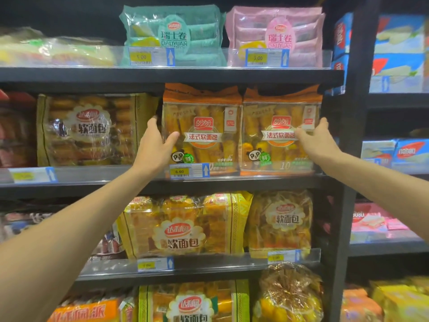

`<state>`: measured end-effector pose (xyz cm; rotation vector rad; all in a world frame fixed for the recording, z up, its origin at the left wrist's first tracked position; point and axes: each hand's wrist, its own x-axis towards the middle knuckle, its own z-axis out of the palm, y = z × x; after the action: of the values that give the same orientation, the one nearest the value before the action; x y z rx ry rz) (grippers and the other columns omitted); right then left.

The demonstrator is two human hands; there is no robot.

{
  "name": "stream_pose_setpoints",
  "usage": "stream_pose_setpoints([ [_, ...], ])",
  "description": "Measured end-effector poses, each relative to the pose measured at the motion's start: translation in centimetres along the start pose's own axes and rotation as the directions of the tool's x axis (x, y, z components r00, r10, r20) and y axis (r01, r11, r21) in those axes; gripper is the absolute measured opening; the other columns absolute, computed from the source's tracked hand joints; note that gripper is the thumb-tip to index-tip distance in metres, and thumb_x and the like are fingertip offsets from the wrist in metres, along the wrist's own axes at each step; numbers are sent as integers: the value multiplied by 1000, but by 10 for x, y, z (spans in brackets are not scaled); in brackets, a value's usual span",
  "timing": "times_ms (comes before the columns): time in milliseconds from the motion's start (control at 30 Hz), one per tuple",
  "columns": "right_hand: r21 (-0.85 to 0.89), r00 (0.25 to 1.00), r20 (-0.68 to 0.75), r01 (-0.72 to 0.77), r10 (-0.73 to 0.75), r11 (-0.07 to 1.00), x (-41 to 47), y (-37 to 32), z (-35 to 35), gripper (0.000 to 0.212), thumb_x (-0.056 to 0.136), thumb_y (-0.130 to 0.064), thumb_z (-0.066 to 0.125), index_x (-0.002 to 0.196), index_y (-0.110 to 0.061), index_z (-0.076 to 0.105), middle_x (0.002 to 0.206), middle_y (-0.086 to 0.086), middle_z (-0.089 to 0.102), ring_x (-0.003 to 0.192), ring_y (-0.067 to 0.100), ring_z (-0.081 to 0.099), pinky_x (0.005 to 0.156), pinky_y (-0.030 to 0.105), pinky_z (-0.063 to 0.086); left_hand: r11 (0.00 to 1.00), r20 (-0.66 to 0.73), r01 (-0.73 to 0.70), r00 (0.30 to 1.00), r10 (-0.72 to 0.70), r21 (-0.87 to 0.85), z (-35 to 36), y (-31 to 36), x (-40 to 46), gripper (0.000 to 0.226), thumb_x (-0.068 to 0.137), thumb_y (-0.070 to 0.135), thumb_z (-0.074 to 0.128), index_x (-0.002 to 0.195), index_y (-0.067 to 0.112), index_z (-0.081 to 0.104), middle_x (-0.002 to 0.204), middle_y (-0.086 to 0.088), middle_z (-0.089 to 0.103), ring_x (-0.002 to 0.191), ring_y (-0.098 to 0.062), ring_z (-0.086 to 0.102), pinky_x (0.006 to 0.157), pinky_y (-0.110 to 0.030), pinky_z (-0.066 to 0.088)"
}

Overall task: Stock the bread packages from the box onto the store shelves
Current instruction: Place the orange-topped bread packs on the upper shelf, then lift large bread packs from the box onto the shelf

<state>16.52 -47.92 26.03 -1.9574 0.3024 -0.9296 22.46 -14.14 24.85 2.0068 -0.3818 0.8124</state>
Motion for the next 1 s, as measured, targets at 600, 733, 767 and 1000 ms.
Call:
stream_pose_setpoints([
  [600, -298, 702, 588, 650, -402, 699, -237, 100, 23, 53, 99, -34, 61, 149, -17, 52, 141, 7, 59, 133, 27, 52, 108, 35, 40, 732, 582, -562, 763, 281, 384, -47, -93, -275, 51, 98, 44, 52, 142, 18, 54, 141, -1, 58, 127, -24, 56, 97, -45, 50],
  [733, -253, 568, 730, 742, -380, 621, -305, 156, 38, 50, 98, -40, 54, 140, -15, 63, 134, 10, 65, 123, 31, 63, 102, 39, 49, 731, 723, -560, 678, 134, 389, -44, -127, -358, 48, 94, 46, 47, 131, 19, 60, 131, -1, 63, 112, -26, 64, 83, -43, 56],
  [767, -250, 530, 768, 764, -358, 596, -320, 170, 41, 48, 99, -40, 56, 142, -19, 62, 137, 8, 64, 124, 28, 62, 102, 40, 52, 729, 752, -560, 652, 95, 394, -41, -133, -376, 47, 94, 47, 48, 131, 20, 60, 127, -1, 64, 109, -26, 65, 79, -42, 56],
  [1000, -258, 324, 943, 852, -71, 456, -398, 261, 57, 48, 94, -51, 49, 130, -27, 69, 113, 7, 73, 104, 30, 73, 81, 40, 61, 721, 831, -432, 400, -386, 542, -2, -169, -464, 63, 93, 57, 46, 148, 27, 38, 144, -2, 50, 123, -28, 56, 87, -43, 53],
])
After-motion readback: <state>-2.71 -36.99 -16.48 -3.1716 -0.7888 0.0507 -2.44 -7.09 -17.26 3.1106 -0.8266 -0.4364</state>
